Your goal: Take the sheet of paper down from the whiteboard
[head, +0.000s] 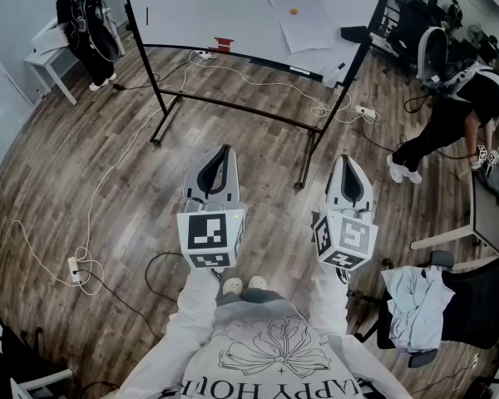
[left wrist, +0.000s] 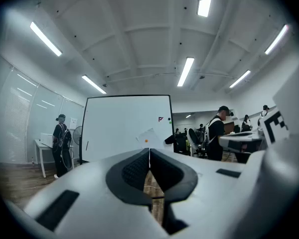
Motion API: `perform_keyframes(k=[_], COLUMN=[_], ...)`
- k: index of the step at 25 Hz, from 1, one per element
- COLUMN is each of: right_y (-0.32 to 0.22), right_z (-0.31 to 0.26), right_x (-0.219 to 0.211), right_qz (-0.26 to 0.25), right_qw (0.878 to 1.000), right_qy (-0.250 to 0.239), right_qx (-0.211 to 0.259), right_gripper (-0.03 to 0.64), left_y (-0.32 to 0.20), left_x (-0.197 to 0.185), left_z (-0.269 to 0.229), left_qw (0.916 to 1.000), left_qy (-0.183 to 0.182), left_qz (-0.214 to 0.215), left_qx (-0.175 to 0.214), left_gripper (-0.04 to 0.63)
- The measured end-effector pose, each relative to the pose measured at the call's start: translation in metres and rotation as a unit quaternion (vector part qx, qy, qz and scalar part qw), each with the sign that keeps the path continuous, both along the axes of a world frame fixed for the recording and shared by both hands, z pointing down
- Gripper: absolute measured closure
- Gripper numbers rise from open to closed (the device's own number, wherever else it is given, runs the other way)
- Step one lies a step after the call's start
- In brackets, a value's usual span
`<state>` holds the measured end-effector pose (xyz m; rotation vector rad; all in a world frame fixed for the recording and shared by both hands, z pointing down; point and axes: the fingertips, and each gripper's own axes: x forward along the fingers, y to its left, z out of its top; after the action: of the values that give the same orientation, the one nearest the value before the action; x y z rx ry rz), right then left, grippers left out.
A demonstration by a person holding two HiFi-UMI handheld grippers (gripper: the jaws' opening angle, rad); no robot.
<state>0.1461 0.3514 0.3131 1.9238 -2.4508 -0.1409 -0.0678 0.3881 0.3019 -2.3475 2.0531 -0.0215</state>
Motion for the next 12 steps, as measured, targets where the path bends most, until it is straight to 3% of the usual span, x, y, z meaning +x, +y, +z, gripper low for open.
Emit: perform_keyframes(k=[12], right_y=[-0.0044], right_z=[0.0039], right_x=[0.01], right_qz=[-0.004], right_qw=[1.0], right_qy=[-0.006], right_qx=[-0.001], right_gripper=[0.614], left_y=[-0.0044], left_x=[0.0101], left_z=[0.0025], left_qw=[1.0], left_qy=[0.0], left_qz=[-0.01], left_qx=[-0.002], left_gripper=[0.589])
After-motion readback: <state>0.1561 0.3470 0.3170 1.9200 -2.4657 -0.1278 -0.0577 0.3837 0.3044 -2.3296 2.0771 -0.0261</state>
